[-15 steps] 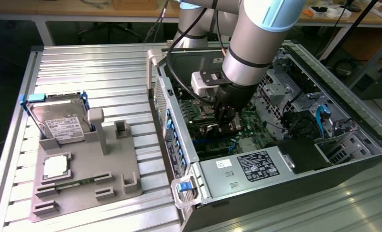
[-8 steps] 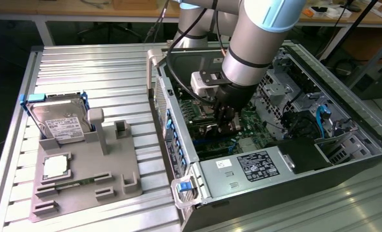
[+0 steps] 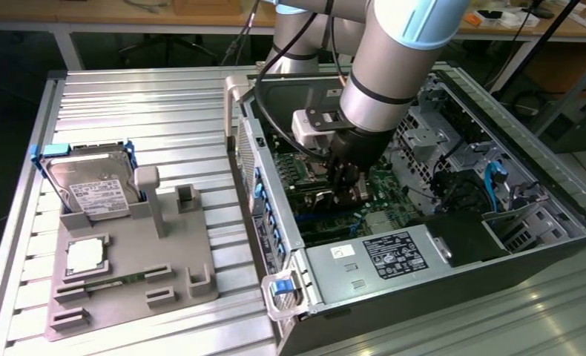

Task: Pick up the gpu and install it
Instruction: 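Insert the gpu into the slot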

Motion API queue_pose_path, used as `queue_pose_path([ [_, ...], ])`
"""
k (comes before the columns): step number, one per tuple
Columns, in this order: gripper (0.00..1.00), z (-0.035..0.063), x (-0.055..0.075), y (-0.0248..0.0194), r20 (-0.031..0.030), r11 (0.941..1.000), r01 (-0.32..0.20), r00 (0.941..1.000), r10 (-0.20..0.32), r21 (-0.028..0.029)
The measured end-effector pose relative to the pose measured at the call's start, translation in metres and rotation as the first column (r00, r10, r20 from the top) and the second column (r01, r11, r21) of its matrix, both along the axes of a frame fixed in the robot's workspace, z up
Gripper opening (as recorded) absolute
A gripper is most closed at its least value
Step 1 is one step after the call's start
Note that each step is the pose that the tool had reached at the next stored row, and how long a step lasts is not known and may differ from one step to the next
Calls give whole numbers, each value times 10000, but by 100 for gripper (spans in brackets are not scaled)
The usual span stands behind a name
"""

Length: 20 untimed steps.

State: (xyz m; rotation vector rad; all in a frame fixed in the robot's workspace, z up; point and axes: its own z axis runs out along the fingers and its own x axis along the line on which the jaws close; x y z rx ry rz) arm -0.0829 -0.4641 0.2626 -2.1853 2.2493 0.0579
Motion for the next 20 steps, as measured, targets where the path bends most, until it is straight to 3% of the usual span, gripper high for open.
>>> queue_pose_path([
  [13,27,-2,0,22,-1,10000,-1,10000,1,-1],
  [20,27,-54,0,23,0,10000,-1,10000,1,1],
])
